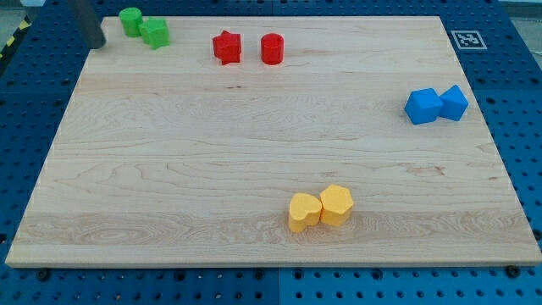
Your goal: Slide the green circle and green star right a bit
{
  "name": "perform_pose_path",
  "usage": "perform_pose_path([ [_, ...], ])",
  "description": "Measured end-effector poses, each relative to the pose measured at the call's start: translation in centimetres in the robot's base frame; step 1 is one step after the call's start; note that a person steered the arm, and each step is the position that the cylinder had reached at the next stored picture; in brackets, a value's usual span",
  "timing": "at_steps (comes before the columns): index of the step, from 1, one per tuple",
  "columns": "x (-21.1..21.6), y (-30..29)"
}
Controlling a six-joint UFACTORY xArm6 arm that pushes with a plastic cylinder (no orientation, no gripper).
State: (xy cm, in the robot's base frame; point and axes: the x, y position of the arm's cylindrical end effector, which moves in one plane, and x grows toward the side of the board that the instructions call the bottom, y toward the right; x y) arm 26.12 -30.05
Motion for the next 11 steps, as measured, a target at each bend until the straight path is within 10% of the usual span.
perform_pose_path([
  [3,-7.0,-0.1],
  [11,-5.4,6.7],
])
